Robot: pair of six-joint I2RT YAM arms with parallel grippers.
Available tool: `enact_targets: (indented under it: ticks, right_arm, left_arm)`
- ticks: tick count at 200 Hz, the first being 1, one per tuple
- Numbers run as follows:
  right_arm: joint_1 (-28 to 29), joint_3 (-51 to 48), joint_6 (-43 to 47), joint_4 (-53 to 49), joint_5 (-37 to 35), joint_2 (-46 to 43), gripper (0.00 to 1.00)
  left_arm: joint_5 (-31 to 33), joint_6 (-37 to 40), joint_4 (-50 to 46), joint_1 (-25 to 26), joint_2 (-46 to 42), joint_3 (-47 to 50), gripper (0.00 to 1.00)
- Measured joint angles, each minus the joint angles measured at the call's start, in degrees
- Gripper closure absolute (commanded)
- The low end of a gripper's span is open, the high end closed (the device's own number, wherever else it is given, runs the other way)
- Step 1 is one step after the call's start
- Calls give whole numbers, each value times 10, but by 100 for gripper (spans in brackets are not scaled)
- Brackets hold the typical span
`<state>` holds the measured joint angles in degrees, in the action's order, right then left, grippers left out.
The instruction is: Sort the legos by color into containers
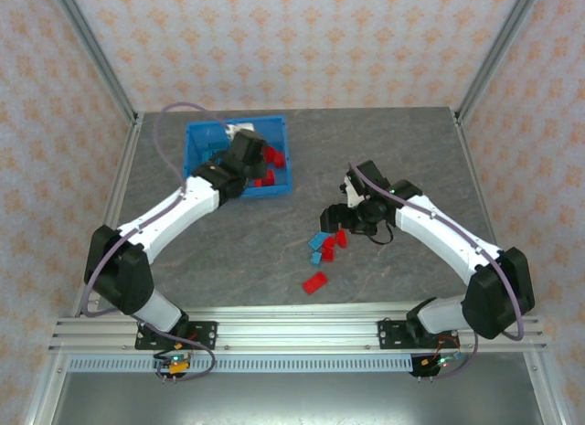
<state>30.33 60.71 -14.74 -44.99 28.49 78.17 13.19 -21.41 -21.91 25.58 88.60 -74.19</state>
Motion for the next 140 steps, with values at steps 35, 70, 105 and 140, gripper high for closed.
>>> enact_targets:
  ticks: [35, 70, 105, 140]
  right_arm:
    - [0, 0, 0, 0, 0, 9, 19]
    - [0, 2, 5, 0, -2, 9, 19]
    - [0, 3, 5, 0, -5, 9, 19]
    - [0, 3, 4, 0, -11, 3, 19]
  left_arm:
    - [11, 25, -1, -89, 21, -40, 76]
    - [-13, 24, 2, -154, 103, -83, 76]
    - [-66, 16, 2, -193, 195, -115, 74]
    - [-130, -2, 3, -216, 261, -125, 61]
